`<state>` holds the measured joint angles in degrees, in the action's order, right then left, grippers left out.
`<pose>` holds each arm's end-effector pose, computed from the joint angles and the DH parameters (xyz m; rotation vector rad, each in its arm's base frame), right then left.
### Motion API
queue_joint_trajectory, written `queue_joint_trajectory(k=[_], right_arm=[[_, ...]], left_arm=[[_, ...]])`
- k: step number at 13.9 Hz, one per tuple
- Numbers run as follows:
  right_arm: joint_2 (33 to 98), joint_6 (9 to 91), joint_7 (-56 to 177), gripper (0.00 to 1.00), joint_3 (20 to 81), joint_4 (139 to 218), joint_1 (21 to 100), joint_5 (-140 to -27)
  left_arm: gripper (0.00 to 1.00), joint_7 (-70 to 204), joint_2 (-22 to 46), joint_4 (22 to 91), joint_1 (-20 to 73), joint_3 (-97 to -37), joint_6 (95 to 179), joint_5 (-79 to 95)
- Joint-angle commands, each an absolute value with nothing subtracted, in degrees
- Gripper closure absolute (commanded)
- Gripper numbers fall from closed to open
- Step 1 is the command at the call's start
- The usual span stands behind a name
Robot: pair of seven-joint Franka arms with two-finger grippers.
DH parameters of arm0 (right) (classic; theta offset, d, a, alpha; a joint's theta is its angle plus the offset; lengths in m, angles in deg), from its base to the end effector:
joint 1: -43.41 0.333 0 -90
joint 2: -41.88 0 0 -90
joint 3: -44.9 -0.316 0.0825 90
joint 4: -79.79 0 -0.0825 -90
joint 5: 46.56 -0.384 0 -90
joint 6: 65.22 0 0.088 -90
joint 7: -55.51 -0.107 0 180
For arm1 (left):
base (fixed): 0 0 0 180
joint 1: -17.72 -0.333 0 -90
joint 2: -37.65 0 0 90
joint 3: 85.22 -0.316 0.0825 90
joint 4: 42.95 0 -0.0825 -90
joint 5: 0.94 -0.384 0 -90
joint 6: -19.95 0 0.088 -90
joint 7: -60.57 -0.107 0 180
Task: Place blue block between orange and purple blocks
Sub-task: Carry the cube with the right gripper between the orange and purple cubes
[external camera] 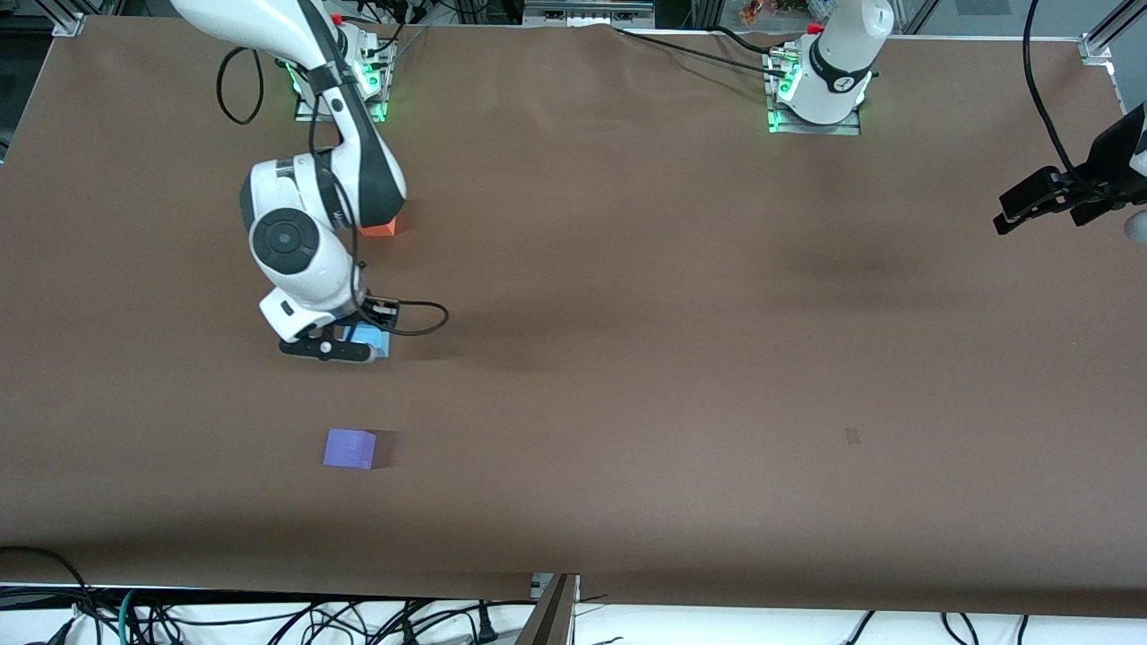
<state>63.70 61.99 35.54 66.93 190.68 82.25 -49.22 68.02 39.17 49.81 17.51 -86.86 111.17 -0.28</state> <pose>0.5811 0.1878 0.2966 3.0192 -0.0971 -0.0462 0.5475 0.0167 0.6182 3.1190 0.2541 -0.0015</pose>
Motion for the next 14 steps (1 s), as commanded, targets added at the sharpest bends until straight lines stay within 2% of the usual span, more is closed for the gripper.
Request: queue_joint_trajectory(k=[1, 5, 10, 14], right_arm=[[60.0, 67.9, 38.3, 0.76, 67.8, 199.3, 82.5, -50.3], [60.4, 72.7, 39.7, 0.78, 67.8, 203.1, 82.0, -52.7], [62.0, 73.0, 41.6, 0.77, 67.8, 203.4, 81.3, -56.3], [64.1, 76.8, 43.0, 0.77, 67.8, 204.2, 81.1, -56.9]], left_arm=[[0.00, 68.2, 38.4, 48.3, 17.4, -86.7, 110.2, 0.0], [0.00, 68.2, 38.4, 48.3, 17.4, -86.7, 110.1, 0.0], [0.00, 68.2, 38.4, 48.3, 17.4, -86.7, 110.1, 0.0], [0.00, 68.2, 38.4, 48.3, 17.4, -86.7, 110.1, 0.0]])
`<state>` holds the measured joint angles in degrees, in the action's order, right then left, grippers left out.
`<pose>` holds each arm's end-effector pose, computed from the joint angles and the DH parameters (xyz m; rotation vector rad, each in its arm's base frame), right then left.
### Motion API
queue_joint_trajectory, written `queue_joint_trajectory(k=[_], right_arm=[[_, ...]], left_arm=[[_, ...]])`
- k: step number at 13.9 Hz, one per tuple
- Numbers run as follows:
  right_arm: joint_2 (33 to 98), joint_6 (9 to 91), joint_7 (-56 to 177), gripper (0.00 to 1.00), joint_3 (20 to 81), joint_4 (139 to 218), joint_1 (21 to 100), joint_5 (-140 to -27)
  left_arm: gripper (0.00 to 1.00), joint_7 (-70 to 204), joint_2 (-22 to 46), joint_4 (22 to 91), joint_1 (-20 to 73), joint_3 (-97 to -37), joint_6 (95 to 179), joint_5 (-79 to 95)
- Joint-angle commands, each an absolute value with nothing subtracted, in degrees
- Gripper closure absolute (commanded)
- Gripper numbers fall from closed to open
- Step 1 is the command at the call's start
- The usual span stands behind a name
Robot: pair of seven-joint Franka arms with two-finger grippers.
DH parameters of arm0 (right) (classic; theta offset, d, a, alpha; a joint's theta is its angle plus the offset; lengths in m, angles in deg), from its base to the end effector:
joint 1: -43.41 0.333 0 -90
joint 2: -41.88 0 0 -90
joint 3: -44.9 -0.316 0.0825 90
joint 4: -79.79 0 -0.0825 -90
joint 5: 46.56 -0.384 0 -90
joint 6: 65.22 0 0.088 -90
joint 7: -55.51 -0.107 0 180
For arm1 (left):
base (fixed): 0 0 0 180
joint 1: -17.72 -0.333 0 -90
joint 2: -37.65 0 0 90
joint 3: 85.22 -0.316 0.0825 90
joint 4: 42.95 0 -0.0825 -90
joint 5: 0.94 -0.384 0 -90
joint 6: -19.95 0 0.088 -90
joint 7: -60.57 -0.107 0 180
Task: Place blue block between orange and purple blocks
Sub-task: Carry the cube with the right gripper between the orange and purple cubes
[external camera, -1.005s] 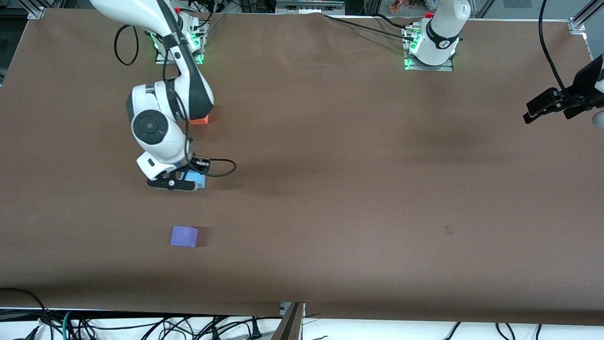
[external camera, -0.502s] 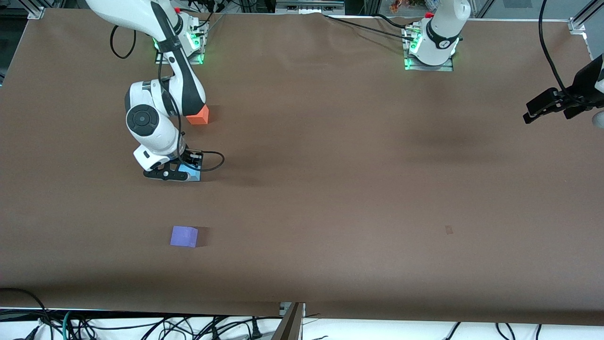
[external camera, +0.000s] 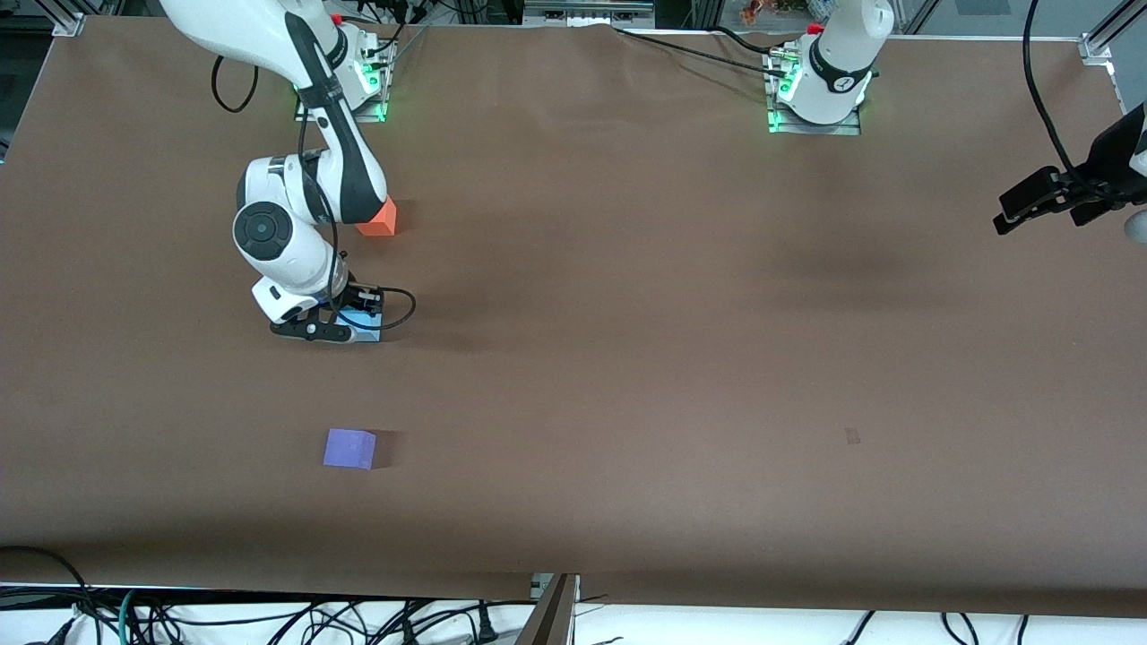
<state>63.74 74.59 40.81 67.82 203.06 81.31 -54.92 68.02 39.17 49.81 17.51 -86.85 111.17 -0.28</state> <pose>0.5434 0.1452 0.2295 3.0700 -0.1352 -0.0612 0.5475 0.0166 0.6182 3.1190 0.2538 -0.0015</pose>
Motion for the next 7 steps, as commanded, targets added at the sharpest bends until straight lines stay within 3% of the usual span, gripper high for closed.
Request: queue_joint_trajectory(k=[1, 2, 3, 4, 5, 7], right_arm=[[64.1, 76.9, 43.1, 0.77, 67.8, 204.2, 81.1, -57.6], [64.3, 76.9, 43.1, 0.73, 67.8, 204.2, 81.1, -57.6], [64.3, 76.8, 43.1, 0.55, 67.8, 204.0, 80.9, -57.7], [64.3, 76.6, 43.2, 0.22, 67.8, 203.6, 80.4, -57.7], [64.2, 76.3, 43.2, 0.01, 67.8, 203.0, 80.4, -57.7], [63.9, 72.6, 43.5, 0.01, 67.7, 199.3, 80.4, -57.7]], left_arm=[[0.00, 68.2, 38.4, 48.3, 17.3, -86.7, 110.1, 0.0], [0.00, 68.2, 38.4, 48.3, 17.4, -86.7, 110.1, 0.0], [0.00, 68.2, 38.4, 48.3, 17.3, -86.7, 110.1, 0.0], [0.00, 68.2, 38.4, 48.3, 17.4, -86.7, 110.2, 0.0], [0.00, 68.2, 38.4, 48.3, 17.3, -86.7, 110.1, 0.0], [0.00, 68.2, 38.4, 48.3, 17.2, -86.7, 110.1, 0.0]])
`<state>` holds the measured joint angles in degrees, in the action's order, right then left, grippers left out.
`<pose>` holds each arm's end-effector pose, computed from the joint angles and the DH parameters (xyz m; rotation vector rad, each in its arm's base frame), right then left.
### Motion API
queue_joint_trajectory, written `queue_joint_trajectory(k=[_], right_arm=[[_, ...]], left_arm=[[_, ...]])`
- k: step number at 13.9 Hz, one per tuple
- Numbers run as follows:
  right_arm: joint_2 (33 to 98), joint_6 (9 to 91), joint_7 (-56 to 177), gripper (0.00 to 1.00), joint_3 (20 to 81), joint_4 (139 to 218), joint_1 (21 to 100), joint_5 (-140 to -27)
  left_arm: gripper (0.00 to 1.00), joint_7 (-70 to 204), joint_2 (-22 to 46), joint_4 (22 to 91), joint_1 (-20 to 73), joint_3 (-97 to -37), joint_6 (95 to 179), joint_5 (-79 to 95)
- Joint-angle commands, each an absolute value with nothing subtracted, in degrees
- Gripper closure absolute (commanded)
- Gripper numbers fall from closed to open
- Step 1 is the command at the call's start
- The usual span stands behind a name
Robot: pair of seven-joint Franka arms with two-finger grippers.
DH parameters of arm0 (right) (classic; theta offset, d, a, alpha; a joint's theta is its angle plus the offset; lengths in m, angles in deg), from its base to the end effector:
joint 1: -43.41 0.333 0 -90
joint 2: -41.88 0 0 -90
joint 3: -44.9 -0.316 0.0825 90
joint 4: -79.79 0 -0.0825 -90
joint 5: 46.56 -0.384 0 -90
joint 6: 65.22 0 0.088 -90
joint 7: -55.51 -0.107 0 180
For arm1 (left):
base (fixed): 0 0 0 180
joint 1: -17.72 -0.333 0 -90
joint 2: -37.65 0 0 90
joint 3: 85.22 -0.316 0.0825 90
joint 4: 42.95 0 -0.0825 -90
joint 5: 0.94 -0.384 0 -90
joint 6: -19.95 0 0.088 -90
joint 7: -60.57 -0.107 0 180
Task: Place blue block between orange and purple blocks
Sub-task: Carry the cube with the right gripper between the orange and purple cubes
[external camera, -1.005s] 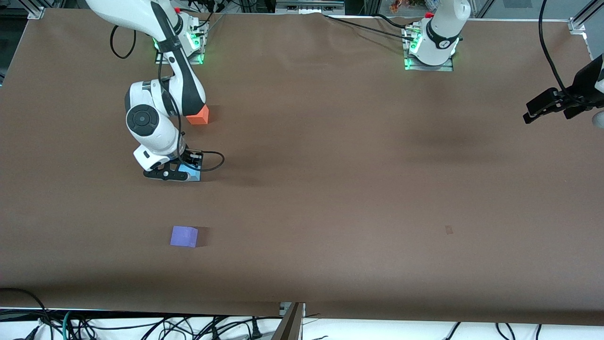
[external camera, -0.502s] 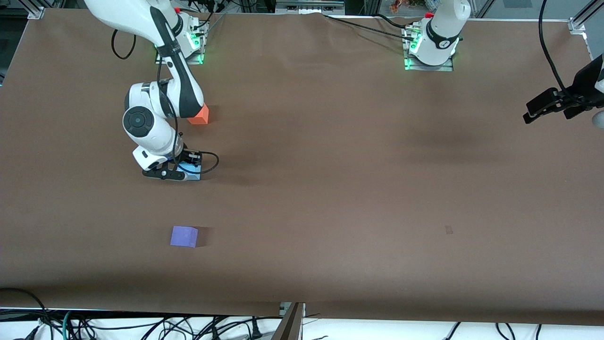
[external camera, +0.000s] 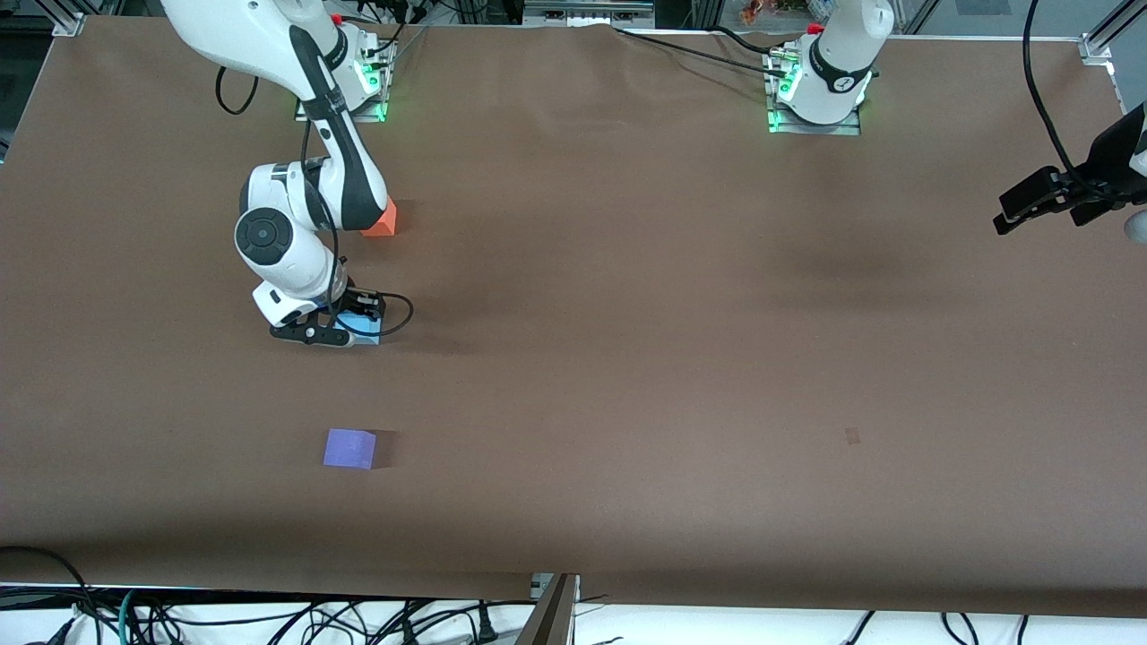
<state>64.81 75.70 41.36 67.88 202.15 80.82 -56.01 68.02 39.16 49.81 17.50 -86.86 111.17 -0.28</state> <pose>0.5508 0.1417 0.2274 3.0781 -0.1542 -0.0347 0.5475 0.0168 0.6181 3.1190 0.2543 -0.0018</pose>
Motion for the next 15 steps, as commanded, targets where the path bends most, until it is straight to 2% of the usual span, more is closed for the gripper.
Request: queue_joint_trajectory(k=[1, 5, 8, 11, 12, 15], right_arm=[[63.9, 68.8, 43.8, 0.01, 67.8, 196.2, 80.4, -57.6], [63.3, 54.4, 48.9, 0.01, 70.3, 184.9, 79.5, -57.5], [63.4, 39.4, 50.4, 0.00, 72.8, 173.5, 78.9, -56.8], [62.3, 27.1, 50.9, 0.00, 73.1, 165.4, 75.9, -56.9], [60.4, 25.2, 51.1, 0.00, 71.4, 165.2, 72.3, -57.0], [53.6, 24.9, 51.1, 0.00, 56.4, 165.6, 59.9, -55.5]], left_arm=[[0.00, 68.2, 38.4, 48.3, 17.2, -86.8, 110.1, 0.0], [0.00, 68.2, 38.4, 48.3, 17.2, -86.7, 110.2, 0.0], [0.00, 68.2, 38.4, 48.3, 17.2, -86.7, 110.1, 0.0], [0.00, 68.2, 38.4, 48.3, 17.2, -86.7, 110.1, 0.0], [0.00, 68.2, 38.4, 48.3, 17.2, -86.7, 110.1, 0.0], [0.00, 68.2, 38.4, 48.3, 17.2, -86.7, 110.1, 0.0]])
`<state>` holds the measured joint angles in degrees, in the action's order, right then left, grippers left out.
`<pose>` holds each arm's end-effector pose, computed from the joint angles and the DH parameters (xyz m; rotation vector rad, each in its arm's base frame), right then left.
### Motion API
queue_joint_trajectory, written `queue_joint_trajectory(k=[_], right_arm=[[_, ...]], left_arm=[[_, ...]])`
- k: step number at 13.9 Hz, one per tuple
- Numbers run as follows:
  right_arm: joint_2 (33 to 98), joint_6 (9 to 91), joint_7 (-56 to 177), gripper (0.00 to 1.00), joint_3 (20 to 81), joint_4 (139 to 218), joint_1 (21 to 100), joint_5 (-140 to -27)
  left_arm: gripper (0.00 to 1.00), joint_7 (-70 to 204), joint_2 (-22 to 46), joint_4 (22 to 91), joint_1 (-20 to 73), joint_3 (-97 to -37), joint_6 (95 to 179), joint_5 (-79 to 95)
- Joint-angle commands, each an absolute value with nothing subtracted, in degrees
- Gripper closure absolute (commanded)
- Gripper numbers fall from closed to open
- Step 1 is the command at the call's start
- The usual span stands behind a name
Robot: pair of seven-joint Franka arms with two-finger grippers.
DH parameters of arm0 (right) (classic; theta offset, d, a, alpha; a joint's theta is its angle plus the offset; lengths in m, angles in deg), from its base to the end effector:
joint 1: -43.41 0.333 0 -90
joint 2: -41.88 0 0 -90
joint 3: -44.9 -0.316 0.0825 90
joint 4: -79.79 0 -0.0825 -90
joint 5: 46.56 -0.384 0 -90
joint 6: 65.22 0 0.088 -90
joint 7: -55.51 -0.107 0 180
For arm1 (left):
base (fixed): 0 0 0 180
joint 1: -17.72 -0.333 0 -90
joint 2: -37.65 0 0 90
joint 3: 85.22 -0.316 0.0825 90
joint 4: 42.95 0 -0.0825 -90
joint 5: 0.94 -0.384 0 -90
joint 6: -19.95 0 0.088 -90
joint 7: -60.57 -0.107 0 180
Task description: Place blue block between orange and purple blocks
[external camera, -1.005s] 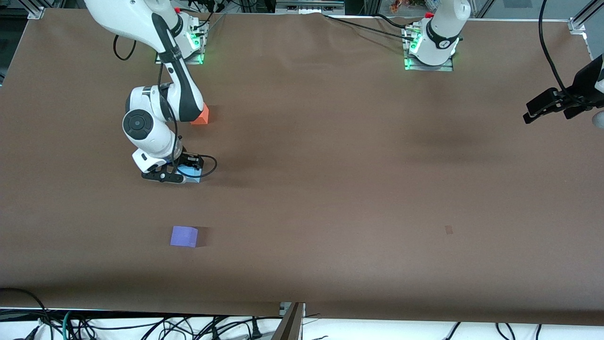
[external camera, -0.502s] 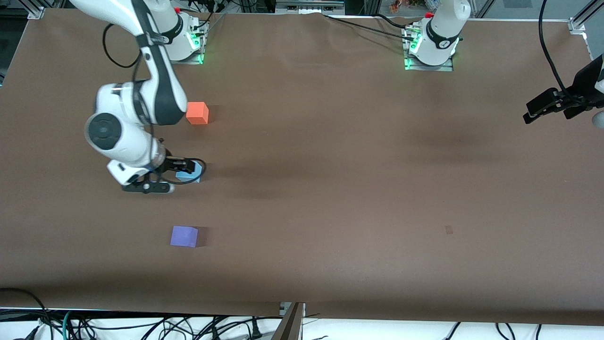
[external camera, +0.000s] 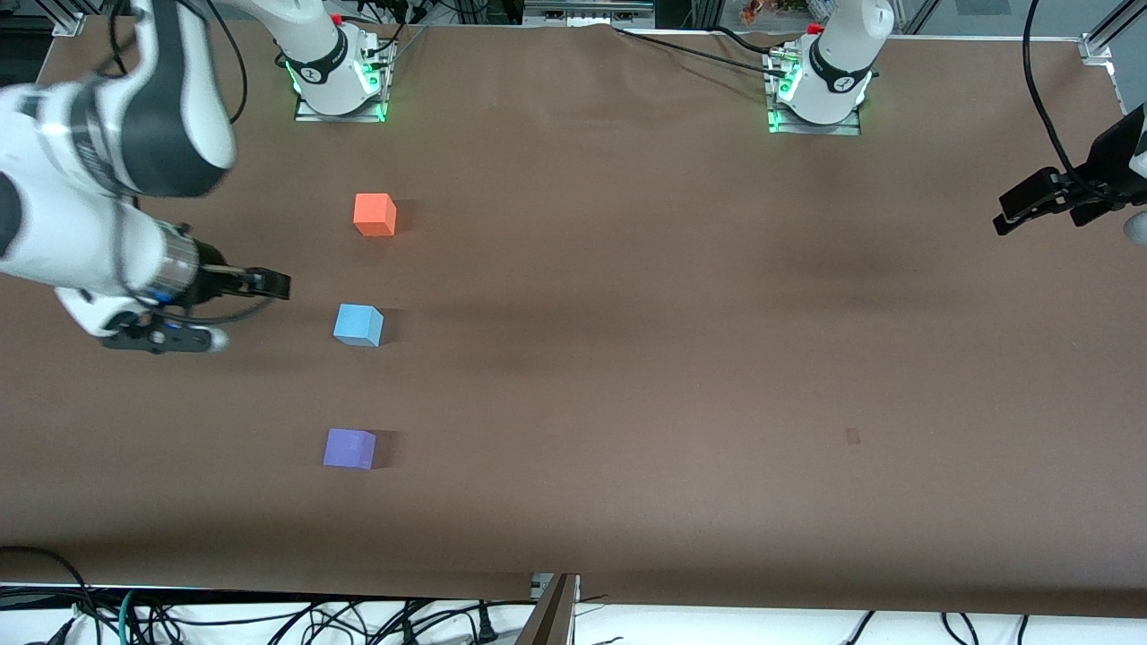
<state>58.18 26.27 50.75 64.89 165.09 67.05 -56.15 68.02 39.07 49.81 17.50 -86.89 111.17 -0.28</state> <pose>0.6215 0.0820 0.5051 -3.0731 0.0489 0.2522 0.5480 0.0171 0.6173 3.1190 0.2552 -0.0042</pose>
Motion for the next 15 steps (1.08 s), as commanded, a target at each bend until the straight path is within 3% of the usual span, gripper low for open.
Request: queue_joint_trajectory(k=[1, 4, 8, 15], right_arm=[[52.4, 23.7, 51.4, 0.00, 54.0, 165.7, 57.8, -51.3], [46.7, 21.2, 51.3, 0.00, 47.4, 165.7, 52.9, -44.0], [43.7, 20.3, 52.0, 0.00, 46.9, 166.3, 50.0, -43.9], [43.9, 16.2, 51.7, 0.00, 44.9, 165.8, 48.7, -43.4]], left_arm=[[0.00, 68.2, 38.4, 48.3, 17.3, -86.7, 110.1, 0.0], [0.00, 68.2, 38.4, 48.3, 17.4, -86.7, 110.1, 0.0], [0.00, 68.2, 38.4, 48.3, 17.5, -86.7, 110.1, 0.0], [0.00, 67.5, 37.2, 47.8, 17.2, -86.8, 110.2, -0.1]])
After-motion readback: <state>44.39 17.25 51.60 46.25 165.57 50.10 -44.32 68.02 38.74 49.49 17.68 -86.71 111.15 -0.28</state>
